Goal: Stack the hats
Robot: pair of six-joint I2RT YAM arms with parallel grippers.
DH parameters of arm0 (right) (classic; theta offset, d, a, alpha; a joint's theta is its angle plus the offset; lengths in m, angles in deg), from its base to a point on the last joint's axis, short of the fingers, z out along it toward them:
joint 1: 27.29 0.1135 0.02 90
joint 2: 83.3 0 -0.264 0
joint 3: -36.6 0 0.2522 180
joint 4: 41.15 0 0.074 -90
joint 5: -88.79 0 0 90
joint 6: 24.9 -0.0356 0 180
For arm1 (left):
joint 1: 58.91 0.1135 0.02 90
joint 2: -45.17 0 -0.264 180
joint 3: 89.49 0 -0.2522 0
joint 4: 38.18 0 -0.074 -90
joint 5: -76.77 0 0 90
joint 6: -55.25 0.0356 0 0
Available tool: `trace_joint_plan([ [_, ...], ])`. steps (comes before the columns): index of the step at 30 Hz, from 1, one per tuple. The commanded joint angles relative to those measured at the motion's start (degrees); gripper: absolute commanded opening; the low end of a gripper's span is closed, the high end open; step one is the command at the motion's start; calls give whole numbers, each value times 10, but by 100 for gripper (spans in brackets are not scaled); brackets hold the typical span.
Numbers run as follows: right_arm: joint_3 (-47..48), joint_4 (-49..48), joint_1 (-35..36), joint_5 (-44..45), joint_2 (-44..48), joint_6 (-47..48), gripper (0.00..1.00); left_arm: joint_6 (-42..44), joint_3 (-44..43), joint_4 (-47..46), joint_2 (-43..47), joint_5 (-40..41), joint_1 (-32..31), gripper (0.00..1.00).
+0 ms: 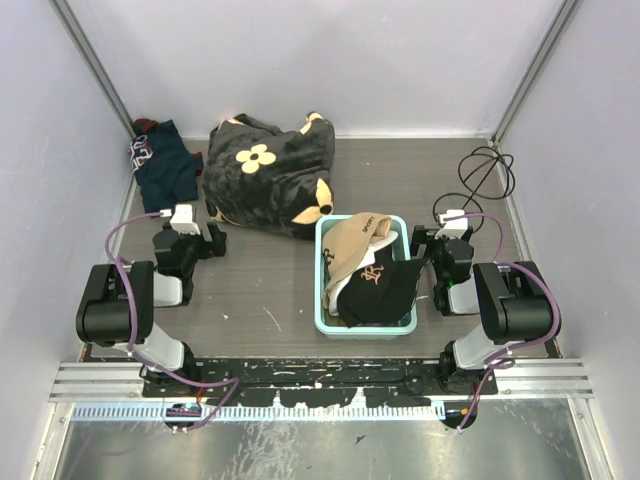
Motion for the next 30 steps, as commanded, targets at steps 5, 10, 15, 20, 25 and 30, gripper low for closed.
trace_joint_plan([
  [5,4,-37,-2,5,10,-1,100,14,-21,10,13,25,-8,98],
  [10,3,-38,-2,5,10,-1,100,7,-22,44,63,48,-7,98],
  [15,25,56,-1,28,73,-12,100,18,-141,325,221,77,-7,98],
  [20,173,409,-1,83,167,-118,100,60,-313,450,162,111,-7,98],
  [25,304,589,-1,46,148,-183,100,-16,-493,544,25,92,41,98],
  [30,362,662,-1,-35,154,-215,100,-46,-683,683,-122,74,73,98],
])
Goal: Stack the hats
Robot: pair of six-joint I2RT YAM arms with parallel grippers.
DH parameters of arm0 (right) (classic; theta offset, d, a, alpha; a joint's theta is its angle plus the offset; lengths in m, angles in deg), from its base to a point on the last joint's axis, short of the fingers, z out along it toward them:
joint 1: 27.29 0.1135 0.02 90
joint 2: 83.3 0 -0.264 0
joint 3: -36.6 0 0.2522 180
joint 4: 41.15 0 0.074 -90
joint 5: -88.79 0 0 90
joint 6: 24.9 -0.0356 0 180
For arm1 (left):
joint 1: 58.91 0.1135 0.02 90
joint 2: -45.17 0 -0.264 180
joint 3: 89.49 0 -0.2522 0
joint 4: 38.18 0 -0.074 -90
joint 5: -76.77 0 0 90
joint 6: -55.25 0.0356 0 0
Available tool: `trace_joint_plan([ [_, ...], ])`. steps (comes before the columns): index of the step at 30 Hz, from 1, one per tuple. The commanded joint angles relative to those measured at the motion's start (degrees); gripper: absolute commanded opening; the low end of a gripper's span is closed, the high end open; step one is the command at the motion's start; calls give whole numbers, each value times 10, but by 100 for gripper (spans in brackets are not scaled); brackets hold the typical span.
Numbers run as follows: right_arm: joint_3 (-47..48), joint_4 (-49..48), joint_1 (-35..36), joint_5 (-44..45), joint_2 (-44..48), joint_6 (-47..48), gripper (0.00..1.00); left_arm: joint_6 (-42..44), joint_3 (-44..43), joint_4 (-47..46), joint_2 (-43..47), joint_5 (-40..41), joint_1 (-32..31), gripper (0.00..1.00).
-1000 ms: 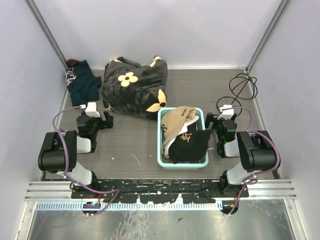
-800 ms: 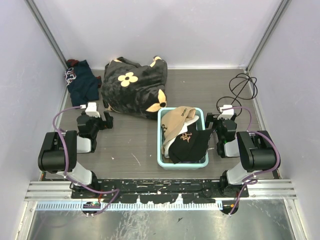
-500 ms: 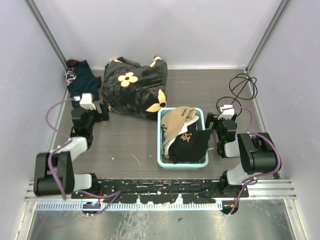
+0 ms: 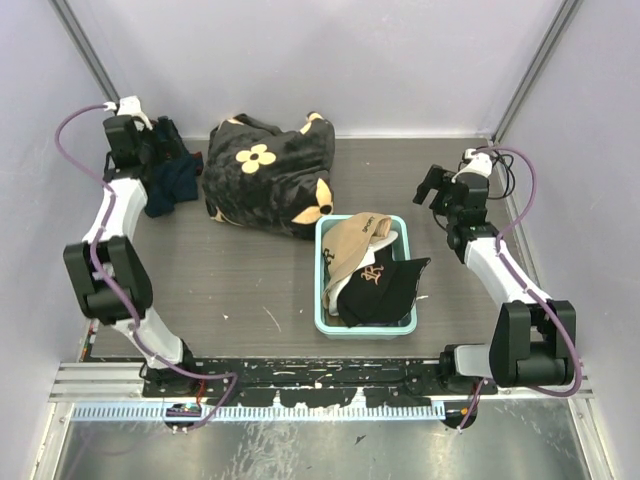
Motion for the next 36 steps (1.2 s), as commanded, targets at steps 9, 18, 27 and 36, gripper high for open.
trace_joint_plan([
  [9,62,250,6,-102,110,-66,100,-87,-245,107,-278,-9,39,98],
  [18,151,400,9,-93,180,-72,100,-135,-363,55,-432,-29,40,98],
  [27,169,451,10,-91,223,-102,100,-180,-446,222,-521,-47,69,98],
  [36,194,400,10,-95,202,-115,100,-211,-330,388,-419,-154,99,98],
])
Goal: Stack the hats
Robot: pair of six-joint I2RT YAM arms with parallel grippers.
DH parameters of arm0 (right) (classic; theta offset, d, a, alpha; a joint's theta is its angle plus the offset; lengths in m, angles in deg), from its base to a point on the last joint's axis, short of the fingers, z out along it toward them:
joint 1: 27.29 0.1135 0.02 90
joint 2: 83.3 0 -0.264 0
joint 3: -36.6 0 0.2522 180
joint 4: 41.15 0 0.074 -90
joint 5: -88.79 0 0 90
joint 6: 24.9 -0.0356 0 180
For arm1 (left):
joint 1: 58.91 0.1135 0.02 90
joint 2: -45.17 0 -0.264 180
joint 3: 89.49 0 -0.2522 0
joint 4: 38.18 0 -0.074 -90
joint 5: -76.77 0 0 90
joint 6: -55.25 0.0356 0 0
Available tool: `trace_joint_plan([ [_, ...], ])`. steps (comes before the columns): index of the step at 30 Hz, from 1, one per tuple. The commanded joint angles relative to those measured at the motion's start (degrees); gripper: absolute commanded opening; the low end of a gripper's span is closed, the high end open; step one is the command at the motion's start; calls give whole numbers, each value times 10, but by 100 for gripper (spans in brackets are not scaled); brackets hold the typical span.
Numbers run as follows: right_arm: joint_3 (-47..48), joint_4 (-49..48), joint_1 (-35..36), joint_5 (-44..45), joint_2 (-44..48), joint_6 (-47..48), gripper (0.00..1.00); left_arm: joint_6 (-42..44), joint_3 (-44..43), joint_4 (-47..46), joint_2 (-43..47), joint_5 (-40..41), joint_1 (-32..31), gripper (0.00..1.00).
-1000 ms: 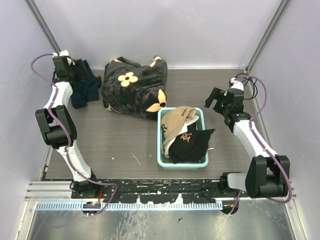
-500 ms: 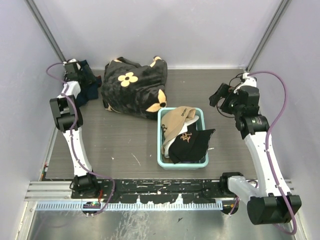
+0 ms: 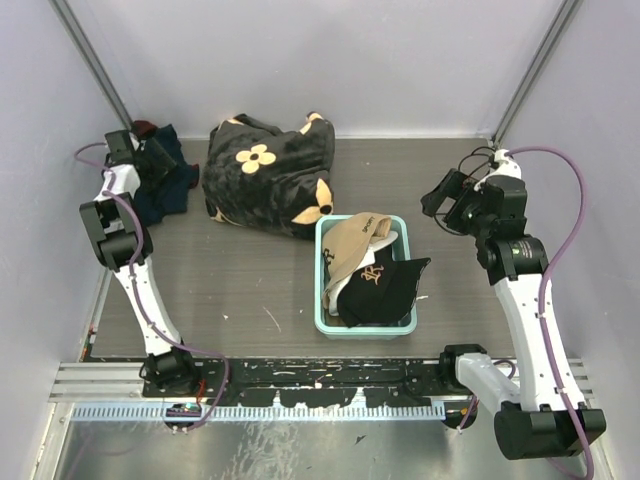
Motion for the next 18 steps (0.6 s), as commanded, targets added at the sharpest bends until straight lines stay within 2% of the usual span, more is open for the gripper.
trace_joint_plan([
  [1,31,-67,3,-7,-18,-18,100,1,22,232,11,-67,8,98],
  [3,30,-91,3,-17,-31,-25,100,8,78,246,48,-70,4,98],
  [8,25,-135,3,-43,-53,-38,100,12,309,174,196,-23,5,98],
  [13,20,-152,3,-59,-47,-43,100,60,398,214,291,6,12,98],
  [18,16,-156,5,-65,-39,-41,100,55,458,226,406,45,40,98],
])
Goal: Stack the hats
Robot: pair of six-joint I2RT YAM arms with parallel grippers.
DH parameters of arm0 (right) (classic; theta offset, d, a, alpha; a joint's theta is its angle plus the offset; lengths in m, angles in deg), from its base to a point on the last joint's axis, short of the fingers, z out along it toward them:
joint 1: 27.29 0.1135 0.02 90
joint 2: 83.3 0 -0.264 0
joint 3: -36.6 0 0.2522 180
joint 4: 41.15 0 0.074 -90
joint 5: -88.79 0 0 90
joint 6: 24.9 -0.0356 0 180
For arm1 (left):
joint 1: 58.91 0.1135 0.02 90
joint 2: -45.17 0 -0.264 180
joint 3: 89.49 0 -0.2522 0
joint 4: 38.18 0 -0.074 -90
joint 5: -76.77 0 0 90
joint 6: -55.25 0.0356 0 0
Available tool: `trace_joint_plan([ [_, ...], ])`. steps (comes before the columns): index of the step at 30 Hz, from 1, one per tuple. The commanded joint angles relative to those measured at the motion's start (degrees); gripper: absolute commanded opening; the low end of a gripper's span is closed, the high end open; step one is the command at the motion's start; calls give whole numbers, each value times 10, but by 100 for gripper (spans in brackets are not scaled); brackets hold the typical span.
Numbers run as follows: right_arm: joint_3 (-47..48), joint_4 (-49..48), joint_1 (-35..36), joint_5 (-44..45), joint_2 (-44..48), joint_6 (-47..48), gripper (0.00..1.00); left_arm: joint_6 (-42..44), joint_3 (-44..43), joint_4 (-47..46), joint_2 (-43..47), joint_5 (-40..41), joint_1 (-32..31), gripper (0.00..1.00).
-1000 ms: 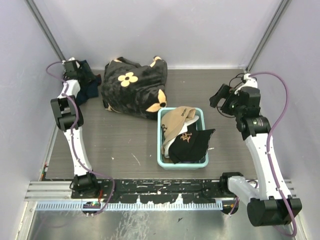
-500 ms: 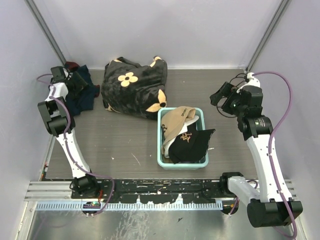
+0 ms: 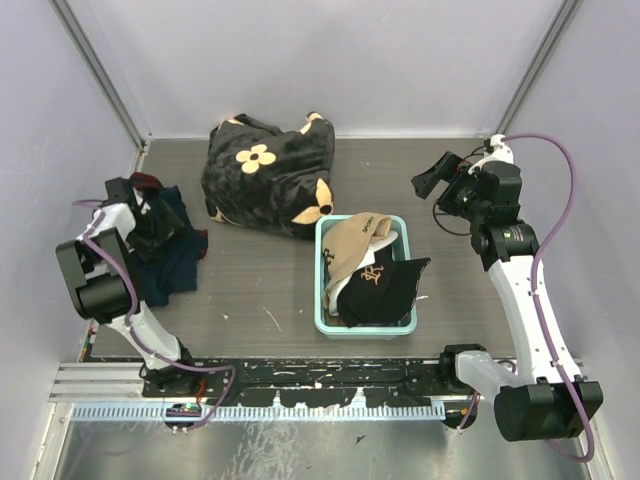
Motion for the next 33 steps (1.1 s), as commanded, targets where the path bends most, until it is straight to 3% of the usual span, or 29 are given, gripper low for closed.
trace_joint_plan([
  [1,8,-40,5,-13,22,-5,100,12,31,76,87,52,21,98],
  [7,6,-32,7,1,25,-1,100,-22,43,113,218,1,20,98],
  [11,3,-42,12,-2,13,-8,100,-43,8,125,250,-35,7,98],
  [17,26,-65,15,-9,-41,-21,100,-78,-67,5,262,-48,-141,98],
  [20,56,-66,17,-18,-73,-24,100,-111,-105,-91,213,-90,-210,98],
  [22,77,-57,17,-22,-86,-19,100,-121,-177,-122,156,-118,-262,98],
  [28,84,-36,16,0,-66,-3,100,-134,-416,-86,-39,-157,-388,98],
  [33,101,-2,16,25,-56,24,100,-157,-597,-26,-205,-185,-452,98],
])
